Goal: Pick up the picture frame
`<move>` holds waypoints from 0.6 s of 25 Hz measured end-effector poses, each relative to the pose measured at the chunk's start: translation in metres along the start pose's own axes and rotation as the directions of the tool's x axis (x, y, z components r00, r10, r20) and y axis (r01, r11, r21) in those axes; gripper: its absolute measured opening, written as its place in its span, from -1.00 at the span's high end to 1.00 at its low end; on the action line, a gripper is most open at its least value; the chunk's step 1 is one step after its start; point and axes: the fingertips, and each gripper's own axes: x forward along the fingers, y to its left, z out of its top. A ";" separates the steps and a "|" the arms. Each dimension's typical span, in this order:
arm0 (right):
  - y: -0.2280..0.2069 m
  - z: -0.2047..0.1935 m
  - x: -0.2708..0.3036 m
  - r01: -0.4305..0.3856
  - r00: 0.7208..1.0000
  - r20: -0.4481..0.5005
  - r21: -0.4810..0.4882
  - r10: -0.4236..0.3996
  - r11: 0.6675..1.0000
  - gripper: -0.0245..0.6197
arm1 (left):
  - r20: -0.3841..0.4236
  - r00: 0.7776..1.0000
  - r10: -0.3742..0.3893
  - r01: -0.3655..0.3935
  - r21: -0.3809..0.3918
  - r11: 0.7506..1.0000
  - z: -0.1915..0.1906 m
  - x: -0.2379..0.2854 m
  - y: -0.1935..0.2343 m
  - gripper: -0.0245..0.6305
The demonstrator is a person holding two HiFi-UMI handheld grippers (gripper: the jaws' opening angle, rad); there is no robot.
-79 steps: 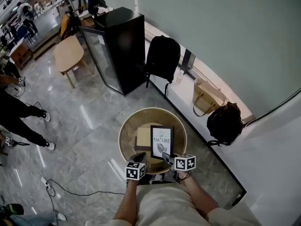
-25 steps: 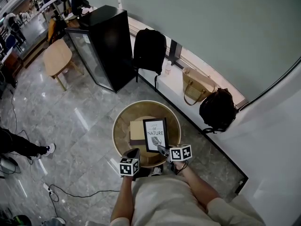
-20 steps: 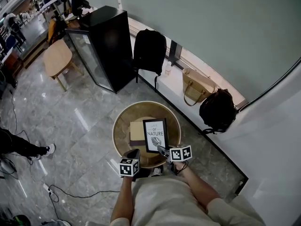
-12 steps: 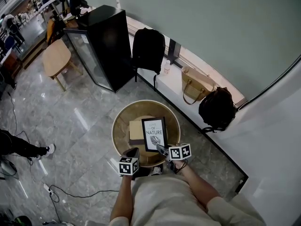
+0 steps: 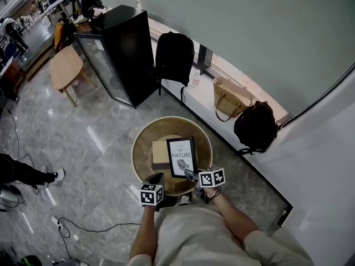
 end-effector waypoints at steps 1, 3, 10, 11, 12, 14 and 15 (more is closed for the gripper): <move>0.001 -0.001 0.000 -0.003 1.000 0.000 0.001 0.003 1.000 0.80 | -0.001 1.000 -0.001 0.001 0.001 1.000 -0.001 0.000 0.000 0.86; 0.001 0.000 0.000 0.001 1.000 0.002 -0.003 -0.001 1.000 0.80 | -0.002 1.000 -0.001 0.001 0.001 1.000 -0.002 0.000 0.000 0.86; 0.000 0.002 -0.003 0.020 1.000 0.012 -0.002 -0.020 1.000 0.80 | 0.004 1.000 -0.002 0.002 -0.003 1.000 -0.002 -0.001 0.001 0.86; 0.000 0.002 -0.003 0.020 1.000 0.013 -0.003 -0.020 1.000 0.80 | 0.004 1.000 -0.003 0.003 -0.003 1.000 -0.002 -0.001 0.001 0.86; 0.000 0.002 -0.003 0.015 1.000 0.013 -0.001 -0.015 1.000 0.80 | 0.004 1.000 -0.003 0.003 -0.004 1.000 -0.002 -0.002 0.001 0.86; 0.000 0.002 -0.003 0.015 1.000 0.009 0.001 -0.015 1.000 0.80 | 0.001 1.000 -0.002 0.002 -0.005 1.000 -0.002 -0.001 0.001 0.86; -0.001 0.001 -0.004 0.020 1.000 0.006 0.000 -0.020 1.000 0.80 | 0.000 1.000 -0.001 0.001 -0.006 1.000 -0.003 -0.001 0.001 0.86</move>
